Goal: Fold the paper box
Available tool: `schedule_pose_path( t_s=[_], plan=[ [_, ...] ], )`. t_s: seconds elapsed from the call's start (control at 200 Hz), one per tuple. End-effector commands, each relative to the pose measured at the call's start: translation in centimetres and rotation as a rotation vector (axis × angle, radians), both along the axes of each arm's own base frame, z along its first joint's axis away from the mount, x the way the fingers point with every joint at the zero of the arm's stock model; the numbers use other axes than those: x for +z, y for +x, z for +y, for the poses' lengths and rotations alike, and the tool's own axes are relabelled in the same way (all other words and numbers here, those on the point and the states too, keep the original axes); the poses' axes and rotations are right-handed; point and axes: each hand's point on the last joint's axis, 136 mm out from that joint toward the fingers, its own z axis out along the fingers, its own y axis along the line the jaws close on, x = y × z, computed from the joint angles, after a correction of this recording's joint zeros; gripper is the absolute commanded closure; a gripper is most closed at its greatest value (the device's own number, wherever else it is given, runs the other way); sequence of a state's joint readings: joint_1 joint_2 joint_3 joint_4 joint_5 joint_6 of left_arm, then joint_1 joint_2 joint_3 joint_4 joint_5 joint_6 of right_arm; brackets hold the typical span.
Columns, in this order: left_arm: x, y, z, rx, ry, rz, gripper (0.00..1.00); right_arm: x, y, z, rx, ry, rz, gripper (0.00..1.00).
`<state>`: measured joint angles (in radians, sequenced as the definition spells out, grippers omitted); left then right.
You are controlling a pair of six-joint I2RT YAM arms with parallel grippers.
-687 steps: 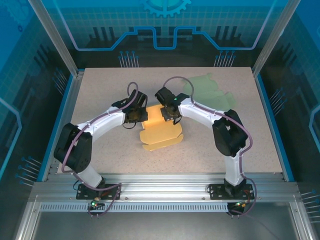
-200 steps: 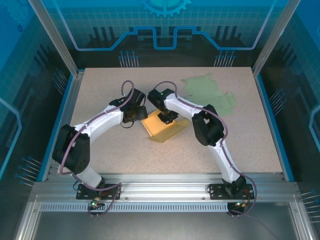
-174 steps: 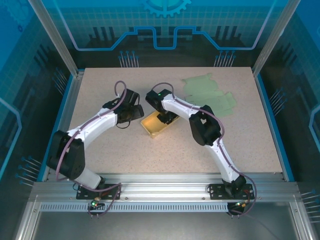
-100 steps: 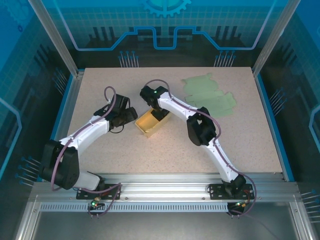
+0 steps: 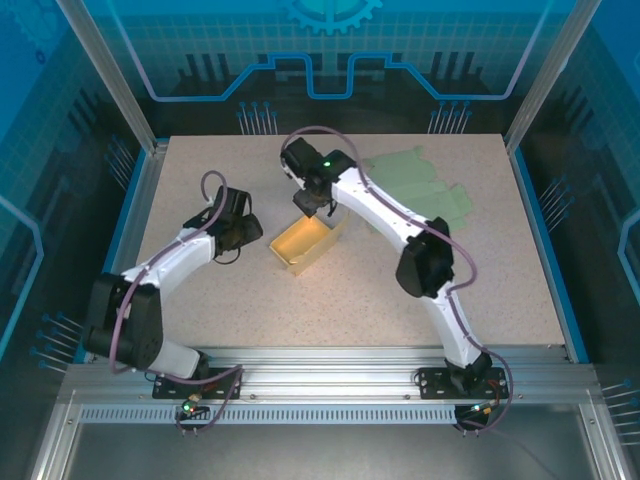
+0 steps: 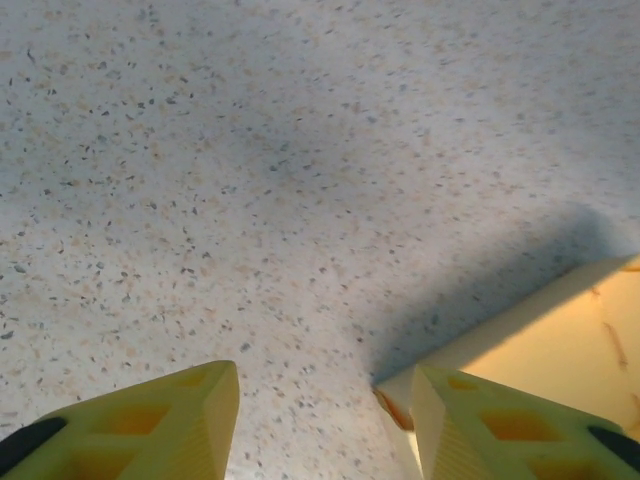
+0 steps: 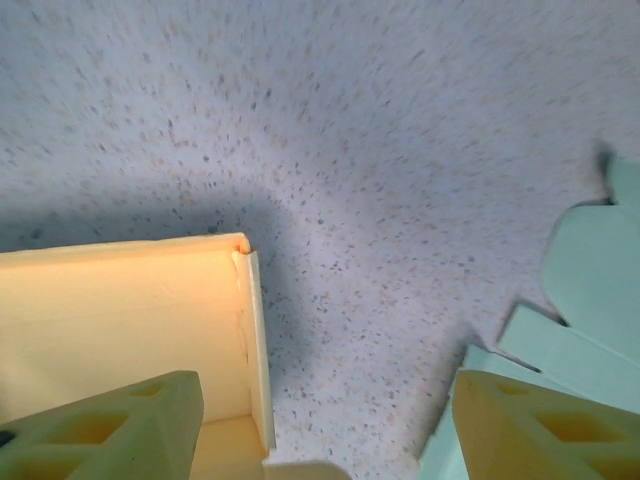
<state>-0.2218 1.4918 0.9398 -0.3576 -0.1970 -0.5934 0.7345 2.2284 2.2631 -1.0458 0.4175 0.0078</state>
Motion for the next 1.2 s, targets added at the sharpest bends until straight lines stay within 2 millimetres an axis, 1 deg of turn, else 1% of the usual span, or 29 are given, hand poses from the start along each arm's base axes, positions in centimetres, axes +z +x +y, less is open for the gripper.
schedule_pose_path(
  t_s=[0.0,0.025,0.055,0.09,0.1,0.15,0.23,0.29,0.3,0.35,0.425,0.44,0.445,0.525,0.715,0.815,0.9,0.96,1.011,1.061,1.131,1.196],
  plan=[
    [-0.8,1.8,0.3,-0.039,0.056,0.033,0.54,6.8,-1.7,-0.3,-0.016,0.145,-0.120,0.32],
    [-1.2,2.1,0.3,-0.045,0.061,0.048,0.56,7.8,-2.1,-0.8,-0.028,0.166,-0.140,0.32],
    [-1.7,2.3,0.2,-0.055,0.067,0.069,0.57,8.4,-2.5,-1.4,-0.042,0.181,-0.158,0.32],
    [-2.2,2.6,0.0,-0.062,0.067,0.091,0.57,9.6,-3.0,-2.3,-0.064,0.206,-0.187,0.32],
    [-2.4,2.6,-0.1,-0.064,0.065,0.098,0.58,9.6,-3.2,-2.6,-0.070,0.206,-0.190,0.32],
    [-3.2,2.8,-0.6,-0.080,0.049,0.121,0.58,10.7,-3.9,-4.1,-0.109,0.226,-0.231,0.31],
    [-4.3,2.6,-1.6,-0.104,0.000,0.148,0.58,11.5,-4.9,-6.8,-0.183,0.233,-0.284,0.30],
    [-5.0,2.1,-2.0,-0.115,-0.027,0.169,0.59,11.6,-5.6,-8.9,-0.242,0.233,-0.311,0.30],
    [-5.1,2.0,-2.1,-0.116,-0.031,0.173,0.59,11.1,-5.7,-9.2,-0.250,0.226,-0.305,0.30],
    [-5.5,1.3,-2.4,-0.124,-0.049,0.190,0.59,11.1,-6.4,-11.0,-0.301,0.236,-0.319,0.30],
    [-5.9,0.2,-3.5,-0.150,-0.091,0.205,0.59,10.9,-7.1,-12.9,-0.354,0.261,-0.331,0.29],
    [-6.0,0.0,-3.9,-0.157,-0.101,0.208,0.60,10.8,-7.3,-13.2,-0.363,0.268,-0.332,0.28],
    [-6.0,-0.1,-4.0,-0.159,-0.103,0.209,0.60,11.1,-7.4,-13.4,-0.367,0.277,-0.338,0.28],
    [-6.2,-1.4,-6.0,-0.202,-0.137,0.224,0.60,10.7,-8.1,-15.0,-0.411,0.315,-0.344,0.27],
    [-6.4,-4.8,-11.8,-0.305,-0.157,0.259,0.60,10.1,-9.5,-18.4,-0.528,0.378,-0.358,0.25],
    [-6.0,-6.2,-15.7,-0.374,-0.231,0.241,0.59,9.5,-10.2,-20.0,-0.593,0.396,-0.369,0.25],
    [-5.4,-7.3,-19.4,-0.466,-0.302,0.211,0.56,9.2,-10.9,-21.4,-0.642,0.408,-0.378,0.24],
    [-4.8,-7.7,-20.9,-0.509,-0.322,0.188,0.54,8.9,-11.5,-22.3,-0.670,0.420,-0.378,0.23],
    [-4.0,-7.6,-20.9,-0.516,-0.321,0.166,0.53,8.8,-12.0,-22.7,-0.681,0.431,-0.377,0.22],
    [-3.1,-7.2,-20.1,-0.509,-0.282,0.132,0.53,8.7,-12.5,-23.1,-0.683,0.441,-0.371,0.20],
    [-0.9,-6.2,-18.6,-0.516,-0.183,0.058,0.53,8.6,-13.0,-23.5,-0.688,0.442,-0.360,0.17],
    [1.2,-4.8,-17.6,-0.547,-0.078,-0.039,0.48,8.4,-13.4,-23.9,-0.698,0.434,-0.353,0.16]
  ],
)
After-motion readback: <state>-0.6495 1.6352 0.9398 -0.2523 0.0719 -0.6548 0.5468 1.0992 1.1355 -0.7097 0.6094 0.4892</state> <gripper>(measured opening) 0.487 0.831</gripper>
